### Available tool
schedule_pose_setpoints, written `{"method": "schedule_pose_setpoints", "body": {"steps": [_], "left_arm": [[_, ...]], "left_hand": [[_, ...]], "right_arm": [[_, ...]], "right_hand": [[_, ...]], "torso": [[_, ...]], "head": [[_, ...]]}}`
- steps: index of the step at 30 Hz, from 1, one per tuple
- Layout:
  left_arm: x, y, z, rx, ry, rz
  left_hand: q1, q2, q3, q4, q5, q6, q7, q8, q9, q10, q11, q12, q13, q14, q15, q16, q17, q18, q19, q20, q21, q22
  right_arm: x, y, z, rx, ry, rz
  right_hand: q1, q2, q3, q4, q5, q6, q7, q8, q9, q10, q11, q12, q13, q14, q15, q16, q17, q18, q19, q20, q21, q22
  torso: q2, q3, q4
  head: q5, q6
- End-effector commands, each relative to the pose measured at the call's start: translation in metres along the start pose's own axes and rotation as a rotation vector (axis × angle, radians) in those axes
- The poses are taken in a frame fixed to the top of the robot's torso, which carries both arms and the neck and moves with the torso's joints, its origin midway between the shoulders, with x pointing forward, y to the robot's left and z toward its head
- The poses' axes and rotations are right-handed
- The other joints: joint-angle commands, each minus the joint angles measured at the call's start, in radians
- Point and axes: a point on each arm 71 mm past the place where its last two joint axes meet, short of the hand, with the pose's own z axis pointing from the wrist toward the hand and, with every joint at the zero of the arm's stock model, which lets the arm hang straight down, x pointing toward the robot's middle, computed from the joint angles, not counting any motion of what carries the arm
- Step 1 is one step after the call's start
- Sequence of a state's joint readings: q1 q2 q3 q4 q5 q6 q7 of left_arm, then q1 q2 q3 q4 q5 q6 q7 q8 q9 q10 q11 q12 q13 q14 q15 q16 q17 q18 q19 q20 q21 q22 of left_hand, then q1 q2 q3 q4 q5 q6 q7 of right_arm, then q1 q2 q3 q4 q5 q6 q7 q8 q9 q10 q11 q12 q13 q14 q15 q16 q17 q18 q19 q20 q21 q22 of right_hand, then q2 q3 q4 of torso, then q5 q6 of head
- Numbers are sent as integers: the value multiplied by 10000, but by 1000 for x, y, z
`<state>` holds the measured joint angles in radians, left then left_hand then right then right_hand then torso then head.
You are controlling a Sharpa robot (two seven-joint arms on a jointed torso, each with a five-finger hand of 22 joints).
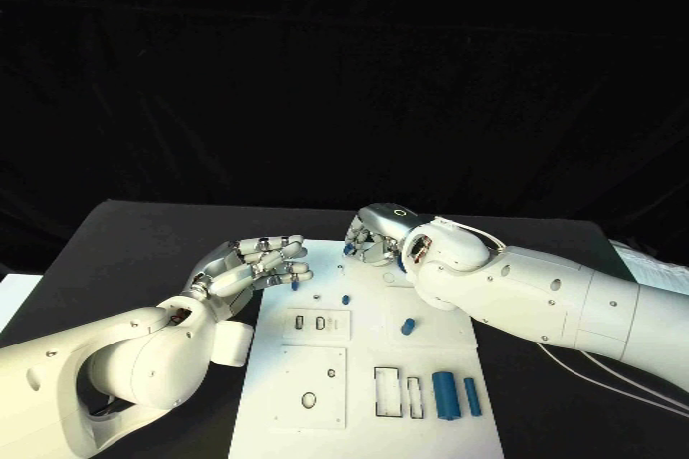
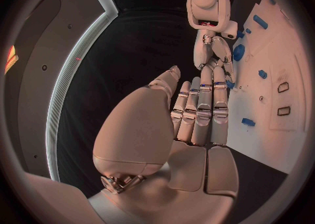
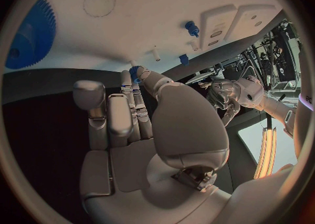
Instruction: Assemble the parts on the task board
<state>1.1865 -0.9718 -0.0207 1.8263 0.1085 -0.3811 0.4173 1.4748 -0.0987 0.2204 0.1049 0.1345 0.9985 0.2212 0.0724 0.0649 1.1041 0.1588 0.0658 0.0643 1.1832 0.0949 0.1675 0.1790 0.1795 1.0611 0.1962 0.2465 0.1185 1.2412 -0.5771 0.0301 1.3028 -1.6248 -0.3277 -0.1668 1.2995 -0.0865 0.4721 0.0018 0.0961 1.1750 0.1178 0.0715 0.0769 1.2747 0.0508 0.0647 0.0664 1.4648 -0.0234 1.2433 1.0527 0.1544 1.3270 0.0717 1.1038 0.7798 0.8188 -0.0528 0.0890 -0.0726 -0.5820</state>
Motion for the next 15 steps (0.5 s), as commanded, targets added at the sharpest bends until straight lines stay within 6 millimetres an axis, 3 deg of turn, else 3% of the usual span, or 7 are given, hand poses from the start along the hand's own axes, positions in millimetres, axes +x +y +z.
{"method": "schedule_pose_setpoints", "body": {"steps": [1,15], "left_arm": [[3,-2,0,72,249,-115],[4,-2,0,52,302,-130]], "left_hand": [[8,7,-7,-61,-33,-35,22,-61,-10,-79,3,-45,-2,36,20,-60,13,-18,38,-4,-47,-12],[8,7,-7,-62,-33,-35,22,-61,-10,-80,3,-45,-2,37,20,-61,13,-18,38,-4,-48,-12]], "right_arm": [[3,-1,1,151,366,-157],[5,2,7,447,147,-361]], "right_hand": [[-39,-58,10,61,-23,29,33,45,265,-44,58,-35,-12,366,-47,70,7,-186,-28,20,50,9],[-142,-123,-6,182,-4,-18,56,-1,275,-114,82,-40,-16,346,-25,76,-25,-184,-68,40,91,30]], "torso": [[13,-14,14],[50,-27,23]], "head": [[-12,-11],[-11,49]]}}
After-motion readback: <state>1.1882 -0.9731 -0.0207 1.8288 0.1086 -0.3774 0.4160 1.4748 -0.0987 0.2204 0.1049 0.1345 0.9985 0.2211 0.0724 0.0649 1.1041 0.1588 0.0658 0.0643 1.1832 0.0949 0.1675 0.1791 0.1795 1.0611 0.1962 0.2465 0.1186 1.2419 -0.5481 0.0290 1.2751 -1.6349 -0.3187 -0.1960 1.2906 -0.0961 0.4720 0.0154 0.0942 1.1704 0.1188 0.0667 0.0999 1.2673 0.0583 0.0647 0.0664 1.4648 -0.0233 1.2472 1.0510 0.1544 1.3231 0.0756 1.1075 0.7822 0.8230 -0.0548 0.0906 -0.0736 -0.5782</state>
